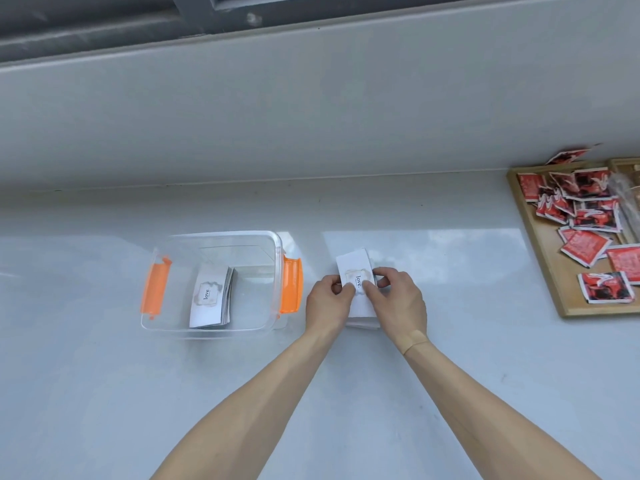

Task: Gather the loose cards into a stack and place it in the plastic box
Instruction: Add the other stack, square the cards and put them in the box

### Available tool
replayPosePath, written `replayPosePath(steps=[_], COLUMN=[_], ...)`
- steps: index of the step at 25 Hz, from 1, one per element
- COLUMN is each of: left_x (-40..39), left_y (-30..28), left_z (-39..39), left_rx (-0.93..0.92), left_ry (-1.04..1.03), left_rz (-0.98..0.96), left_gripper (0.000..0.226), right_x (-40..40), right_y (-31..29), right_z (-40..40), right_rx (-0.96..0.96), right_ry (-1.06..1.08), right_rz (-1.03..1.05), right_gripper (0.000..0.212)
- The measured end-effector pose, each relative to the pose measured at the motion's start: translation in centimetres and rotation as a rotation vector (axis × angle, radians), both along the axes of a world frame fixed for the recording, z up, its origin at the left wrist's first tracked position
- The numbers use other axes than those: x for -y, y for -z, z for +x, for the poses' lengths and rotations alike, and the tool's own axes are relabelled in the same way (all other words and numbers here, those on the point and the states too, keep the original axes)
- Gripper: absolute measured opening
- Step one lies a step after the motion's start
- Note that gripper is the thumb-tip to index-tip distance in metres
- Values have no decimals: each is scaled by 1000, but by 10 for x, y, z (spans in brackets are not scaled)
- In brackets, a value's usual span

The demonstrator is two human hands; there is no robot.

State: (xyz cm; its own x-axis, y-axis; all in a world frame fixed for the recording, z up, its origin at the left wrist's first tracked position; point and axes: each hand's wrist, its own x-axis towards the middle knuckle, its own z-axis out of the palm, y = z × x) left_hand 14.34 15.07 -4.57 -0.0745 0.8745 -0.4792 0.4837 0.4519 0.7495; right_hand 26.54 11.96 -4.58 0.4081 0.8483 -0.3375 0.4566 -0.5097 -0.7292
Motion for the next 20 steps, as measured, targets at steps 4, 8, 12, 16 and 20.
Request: replayPosePath(steps=[4, 8, 12, 16, 20], left_x=[-1, 0, 6, 28, 63], left_y=[0, -4, -13, -24, -32], left_z=[-4, -1, 1, -12, -39], left_rx=[-33, -182, -86, 239, 333], left_ry=[-16, 50, 24, -61, 24], left_rz=[-53, -86, -181, -345, -488], left_gripper=[20, 15, 23, 17, 11], right_x=[4, 2, -10, 3, 42], right_y=[-1, -4, -13, -25, -37], right_z=[1, -3, -4, -8, -21], right_rx=[-72, -43, -198, -278, -128], right_ry=[67, 20, 79, 45, -73], right_rz=[-55, -203, -291, -227, -174], right_gripper=[57, 71, 49, 35, 45])
